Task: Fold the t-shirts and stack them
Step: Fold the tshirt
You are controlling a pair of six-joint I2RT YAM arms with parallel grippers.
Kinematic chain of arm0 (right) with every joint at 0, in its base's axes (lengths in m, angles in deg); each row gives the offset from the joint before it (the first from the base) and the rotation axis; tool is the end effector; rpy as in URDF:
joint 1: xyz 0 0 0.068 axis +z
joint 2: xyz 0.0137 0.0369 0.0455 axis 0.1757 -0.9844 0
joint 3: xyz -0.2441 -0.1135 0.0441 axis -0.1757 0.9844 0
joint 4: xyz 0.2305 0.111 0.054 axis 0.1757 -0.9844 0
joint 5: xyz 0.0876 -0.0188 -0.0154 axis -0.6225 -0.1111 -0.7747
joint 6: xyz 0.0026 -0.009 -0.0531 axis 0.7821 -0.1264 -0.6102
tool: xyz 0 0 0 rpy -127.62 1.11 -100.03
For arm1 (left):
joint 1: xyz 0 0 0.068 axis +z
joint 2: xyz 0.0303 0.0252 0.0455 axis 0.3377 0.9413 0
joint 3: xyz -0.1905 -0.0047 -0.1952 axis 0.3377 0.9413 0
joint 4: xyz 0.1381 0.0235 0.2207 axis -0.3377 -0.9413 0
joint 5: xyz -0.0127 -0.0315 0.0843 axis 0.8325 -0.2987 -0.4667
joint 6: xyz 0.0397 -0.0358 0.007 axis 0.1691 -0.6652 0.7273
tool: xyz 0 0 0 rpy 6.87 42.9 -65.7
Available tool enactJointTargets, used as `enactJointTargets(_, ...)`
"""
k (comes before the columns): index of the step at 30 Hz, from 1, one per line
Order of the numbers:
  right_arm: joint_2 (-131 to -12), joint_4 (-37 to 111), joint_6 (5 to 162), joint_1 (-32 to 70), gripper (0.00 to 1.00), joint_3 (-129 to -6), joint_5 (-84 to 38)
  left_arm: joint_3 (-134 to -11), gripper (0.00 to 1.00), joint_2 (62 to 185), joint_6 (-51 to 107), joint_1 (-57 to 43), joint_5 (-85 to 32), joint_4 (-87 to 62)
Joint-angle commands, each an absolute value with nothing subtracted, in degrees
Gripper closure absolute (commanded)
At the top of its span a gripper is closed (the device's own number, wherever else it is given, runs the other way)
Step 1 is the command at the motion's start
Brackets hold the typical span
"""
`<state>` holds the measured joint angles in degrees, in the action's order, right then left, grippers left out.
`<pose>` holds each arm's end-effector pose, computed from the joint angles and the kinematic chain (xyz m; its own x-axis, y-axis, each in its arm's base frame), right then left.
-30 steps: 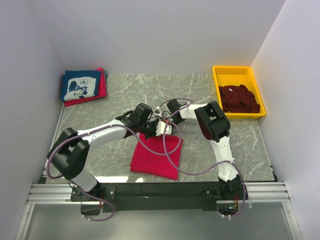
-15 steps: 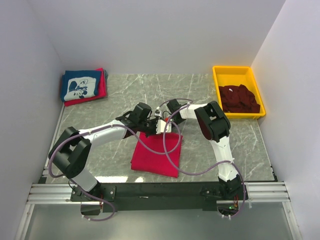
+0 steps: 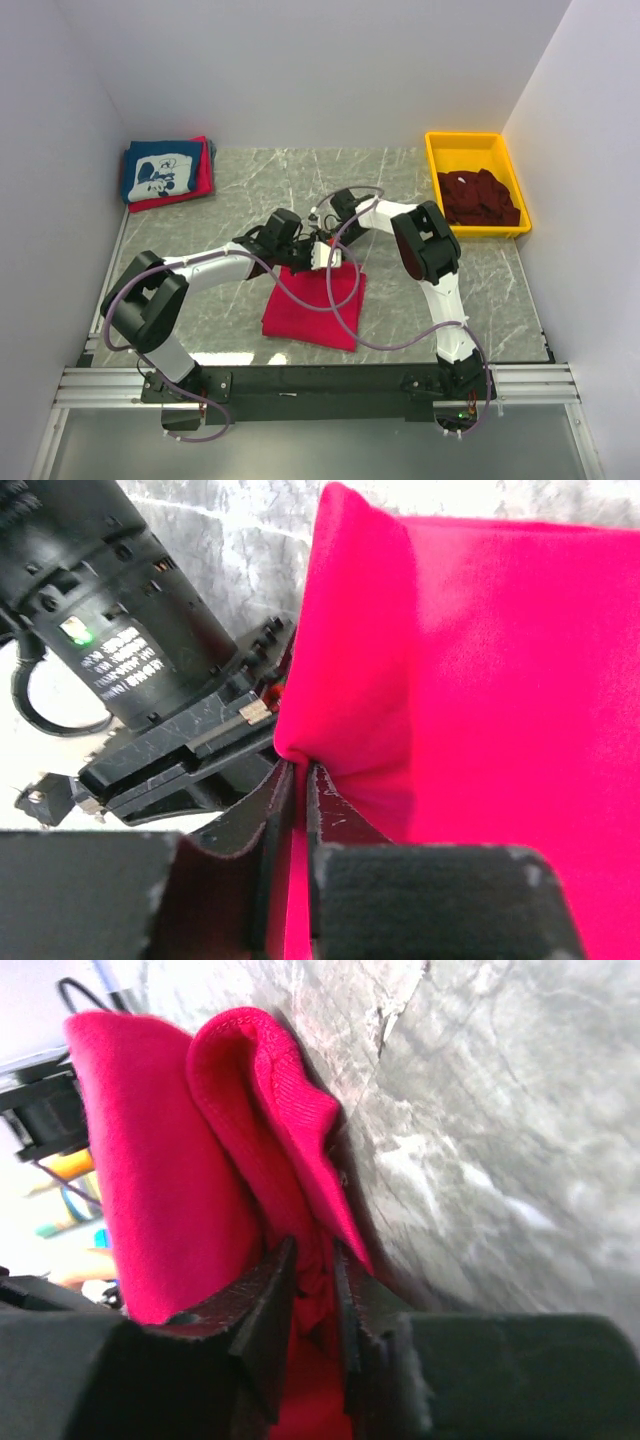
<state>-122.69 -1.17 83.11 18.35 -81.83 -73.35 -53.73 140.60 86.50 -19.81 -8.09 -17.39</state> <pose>0.3666 0.2331 0.0967 -0.9050 -0.4219 -0.0551 -0.2631 0.4532 0.8517 0.2513 -0.2282 0.1965 0.2460 0.6405 -0.7275 0.9424 0.0175 0.3341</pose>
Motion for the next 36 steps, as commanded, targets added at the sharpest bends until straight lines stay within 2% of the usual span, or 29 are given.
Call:
enactJointTargets(1, -120.5, -4.4, 79.6, 18.0, 0.69, -84.5, -60.8, -52.2, 0.84, 140.8, 88.4, -19.8, -8.3, -15.3)
enactJointTargets(5, -119.3, -7.8, 78.5, 18.1, 0.65, -87.6, -55.5, -50.9, 0.75, 140.5, 88.8, -20.0, -7.5, -14.6)
enactJointTargets(9, -118.7, -10.0, 77.5, 18.1, 0.55, -89.9, -52.6, -50.6, 0.59, 140.1, 88.8, -20.2, -7.8, -12.2)
enactJointTargets(10, -118.3, -10.2, 77.2, 18.1, 0.49, -90.4, -52.0, -50.5, 0.58, 139.7, 88.8, -20.3, -7.8, -11.7)
enactJointTargets(14, -116.8, -11.0, 77.0, 17.6, 0.47, -92.0, -49.2, -51.0, 0.54, 135.9, 87.6, -20.3, -6.2, -11.7)
enactJointTargets(16, -116.4, -11.7, 75.4, 16.9, 0.47, -93.9, -49.0, -51.2, 0.46, 134.3, 86.0, -20.2, -4.5, -12.2)
enactJointTargets(18, -116.1, -13.4, 74.1, 16.0, 0.47, -95.1, -49.9, -50.8, 0.43, 131.2, 84.9, -20.2, -4.0, -13.1)
enactJointTargets(23, -112.8, -15.4, 70.0, 14.8, 0.43, -93.5, -51.9, -49.4, 0.41, 124.8, 80.5, -19.0, -2.4, -17.1)
enactJointTargets(26, -111.4, -15.6, 68.3, 13.2, 0.3, -90.6, -51.1, -50.6, 0.42, 123.6, 76.4, -17.0, -1.0, -23.1)
enactJointTargets(27, -111.2, -15.5, 68.2, 11.6, 0.29, -90.2, -50.8, -50.7, 0.43, 123.6, 73.4, -16.1, -1.2, -25.3)
enactJointTargets(32, -109.7, -18.2, 67.1, 7.3, 0.28, -88.6, -52.5, -56.2, 0.45, 129.6, 64.9, -11.7, 1.9, -34.4)
enactJointTargets(36, -106.7, -19.5, 65.7, 6.1, 0.28, -84.2, -55.1, -56.8, 0.46, 133.6, 53.5, -9.2, 4.3, -35.0)
